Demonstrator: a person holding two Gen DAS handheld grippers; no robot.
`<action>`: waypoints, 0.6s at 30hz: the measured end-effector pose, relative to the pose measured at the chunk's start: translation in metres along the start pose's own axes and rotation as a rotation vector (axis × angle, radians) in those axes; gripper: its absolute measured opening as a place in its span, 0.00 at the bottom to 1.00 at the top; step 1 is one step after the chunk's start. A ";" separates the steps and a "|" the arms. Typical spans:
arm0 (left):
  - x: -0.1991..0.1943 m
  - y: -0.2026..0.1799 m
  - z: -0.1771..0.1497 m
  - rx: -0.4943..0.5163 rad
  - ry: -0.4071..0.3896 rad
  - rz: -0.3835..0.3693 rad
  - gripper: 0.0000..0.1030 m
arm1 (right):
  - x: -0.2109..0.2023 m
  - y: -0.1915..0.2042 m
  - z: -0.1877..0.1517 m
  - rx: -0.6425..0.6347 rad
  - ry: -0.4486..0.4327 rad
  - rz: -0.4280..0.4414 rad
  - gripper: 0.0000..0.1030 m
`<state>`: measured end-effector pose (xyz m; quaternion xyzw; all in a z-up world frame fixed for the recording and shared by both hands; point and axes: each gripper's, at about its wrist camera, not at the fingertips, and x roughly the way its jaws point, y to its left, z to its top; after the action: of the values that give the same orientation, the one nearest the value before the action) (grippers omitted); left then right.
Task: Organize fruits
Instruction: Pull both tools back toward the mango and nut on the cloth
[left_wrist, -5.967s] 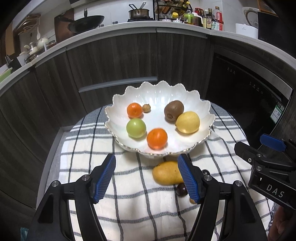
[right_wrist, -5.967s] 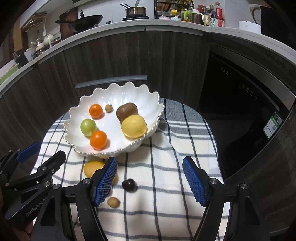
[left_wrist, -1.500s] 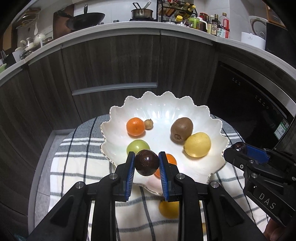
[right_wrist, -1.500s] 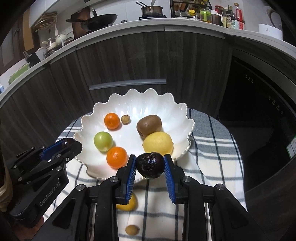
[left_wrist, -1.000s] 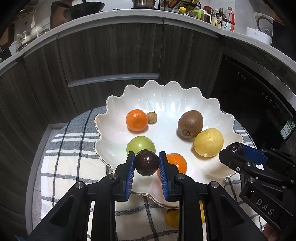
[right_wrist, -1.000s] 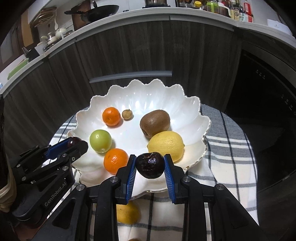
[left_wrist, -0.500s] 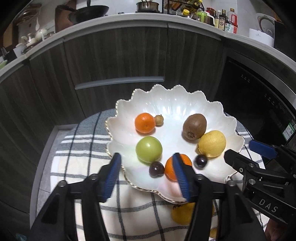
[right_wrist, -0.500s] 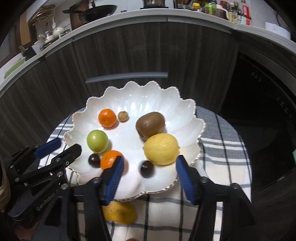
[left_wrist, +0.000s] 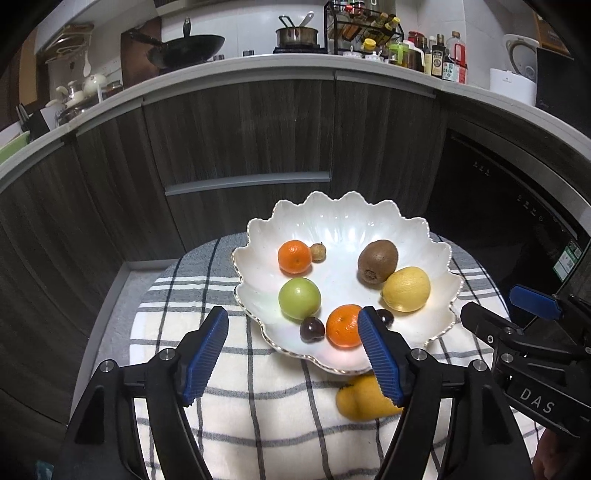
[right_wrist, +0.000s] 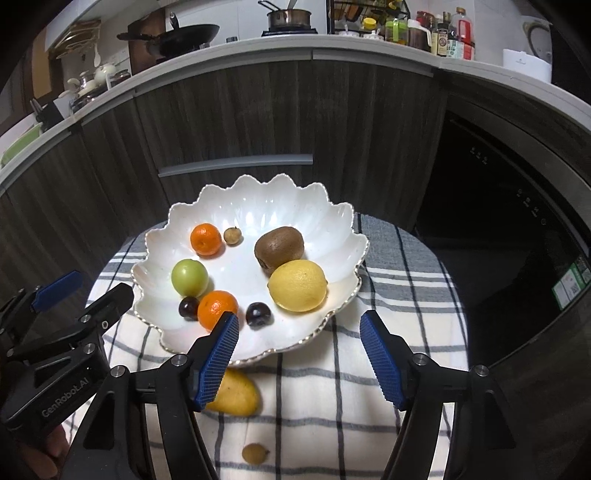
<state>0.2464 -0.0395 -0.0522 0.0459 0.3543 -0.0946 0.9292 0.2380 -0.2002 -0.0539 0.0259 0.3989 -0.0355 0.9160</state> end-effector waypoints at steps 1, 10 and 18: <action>-0.003 -0.001 0.000 0.000 -0.003 0.000 0.70 | -0.004 0.000 -0.001 0.000 -0.003 -0.001 0.67; -0.028 -0.017 -0.009 0.023 -0.017 -0.010 0.72 | -0.031 -0.010 -0.014 0.014 -0.027 -0.011 0.67; -0.015 -0.041 -0.028 0.057 0.020 -0.041 0.74 | -0.032 -0.033 -0.036 0.040 -0.005 -0.042 0.67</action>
<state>0.2089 -0.0737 -0.0639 0.0662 0.3618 -0.1233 0.9217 0.1872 -0.2287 -0.0553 0.0360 0.3962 -0.0627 0.9153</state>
